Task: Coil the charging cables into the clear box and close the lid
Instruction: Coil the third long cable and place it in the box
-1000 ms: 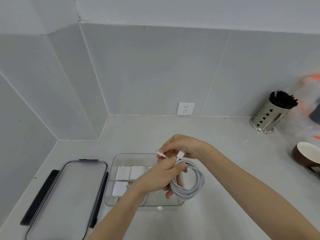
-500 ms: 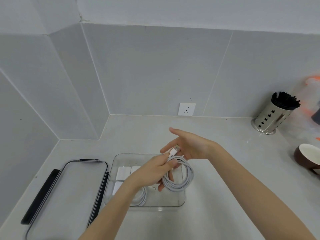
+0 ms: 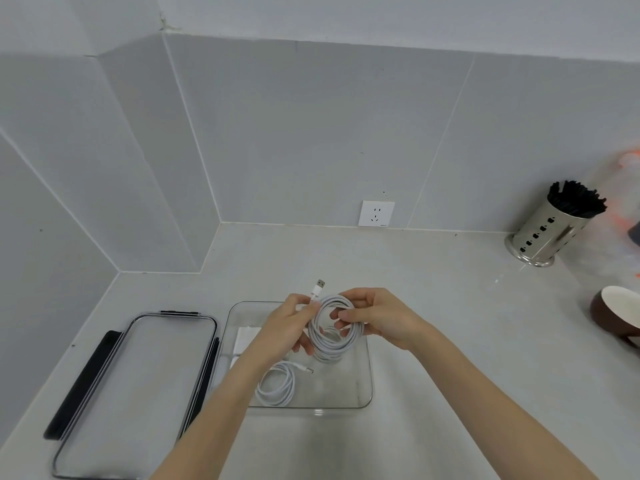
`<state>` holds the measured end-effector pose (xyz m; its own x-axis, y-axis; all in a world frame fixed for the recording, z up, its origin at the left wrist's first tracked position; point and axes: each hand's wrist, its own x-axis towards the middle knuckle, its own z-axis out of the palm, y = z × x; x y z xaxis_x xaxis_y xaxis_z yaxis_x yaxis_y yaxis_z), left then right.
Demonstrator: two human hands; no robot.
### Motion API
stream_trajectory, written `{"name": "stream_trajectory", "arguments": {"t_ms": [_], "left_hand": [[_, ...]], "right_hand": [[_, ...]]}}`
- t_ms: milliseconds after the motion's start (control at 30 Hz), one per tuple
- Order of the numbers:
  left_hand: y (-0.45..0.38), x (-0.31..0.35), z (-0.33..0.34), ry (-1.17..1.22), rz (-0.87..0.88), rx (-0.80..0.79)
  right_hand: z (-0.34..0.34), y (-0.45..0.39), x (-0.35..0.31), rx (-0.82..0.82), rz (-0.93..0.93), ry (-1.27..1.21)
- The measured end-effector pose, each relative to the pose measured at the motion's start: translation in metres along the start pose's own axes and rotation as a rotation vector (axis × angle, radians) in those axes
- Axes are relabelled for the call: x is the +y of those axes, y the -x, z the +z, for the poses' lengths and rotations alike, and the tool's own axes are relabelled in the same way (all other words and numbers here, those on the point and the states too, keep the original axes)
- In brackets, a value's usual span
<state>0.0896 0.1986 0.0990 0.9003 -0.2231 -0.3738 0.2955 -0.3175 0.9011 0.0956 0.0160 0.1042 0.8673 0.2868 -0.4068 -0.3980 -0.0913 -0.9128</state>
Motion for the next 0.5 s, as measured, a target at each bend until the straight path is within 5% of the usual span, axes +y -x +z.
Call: {"name": "stream_trajectory", "arguments": {"t_ms": [500], "left_hand": [[0.003,-0.026,0.004,0.111,0.145,0.174]], "right_hand": [[0.014,-0.006,0.019,0.054,0.077,-0.126]]}}
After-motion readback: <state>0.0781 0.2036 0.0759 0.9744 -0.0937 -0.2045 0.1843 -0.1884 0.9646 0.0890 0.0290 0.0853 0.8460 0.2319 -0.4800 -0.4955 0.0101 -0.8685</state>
